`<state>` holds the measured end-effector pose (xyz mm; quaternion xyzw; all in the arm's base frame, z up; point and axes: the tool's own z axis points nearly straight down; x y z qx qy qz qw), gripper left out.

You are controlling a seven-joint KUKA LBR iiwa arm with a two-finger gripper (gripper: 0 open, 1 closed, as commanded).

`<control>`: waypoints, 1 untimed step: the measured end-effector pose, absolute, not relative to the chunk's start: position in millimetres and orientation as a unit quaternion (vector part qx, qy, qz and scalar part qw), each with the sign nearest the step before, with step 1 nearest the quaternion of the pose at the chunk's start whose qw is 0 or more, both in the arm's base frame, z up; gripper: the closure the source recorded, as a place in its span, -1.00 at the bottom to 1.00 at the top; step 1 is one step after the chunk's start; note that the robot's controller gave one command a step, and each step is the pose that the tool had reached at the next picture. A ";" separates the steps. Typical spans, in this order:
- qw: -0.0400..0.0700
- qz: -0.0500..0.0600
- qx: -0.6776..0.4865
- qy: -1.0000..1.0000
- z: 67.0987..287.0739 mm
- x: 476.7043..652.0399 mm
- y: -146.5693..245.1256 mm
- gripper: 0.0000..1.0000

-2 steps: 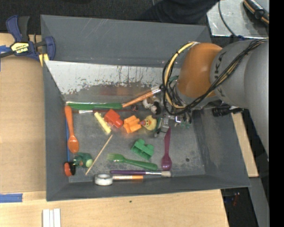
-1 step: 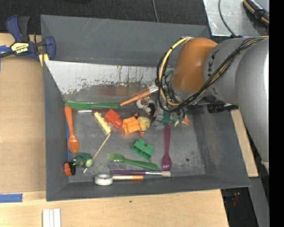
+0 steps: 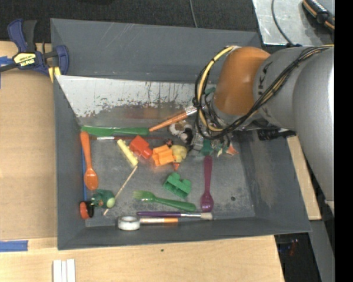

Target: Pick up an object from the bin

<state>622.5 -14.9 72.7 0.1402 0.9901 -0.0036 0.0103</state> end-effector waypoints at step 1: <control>0.014 -0.005 0.079 0.997 73.0 622.4 -17.0 1.00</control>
Offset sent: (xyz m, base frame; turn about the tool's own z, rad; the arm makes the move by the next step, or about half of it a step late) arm 0.0036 0.0485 -0.0027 0.0606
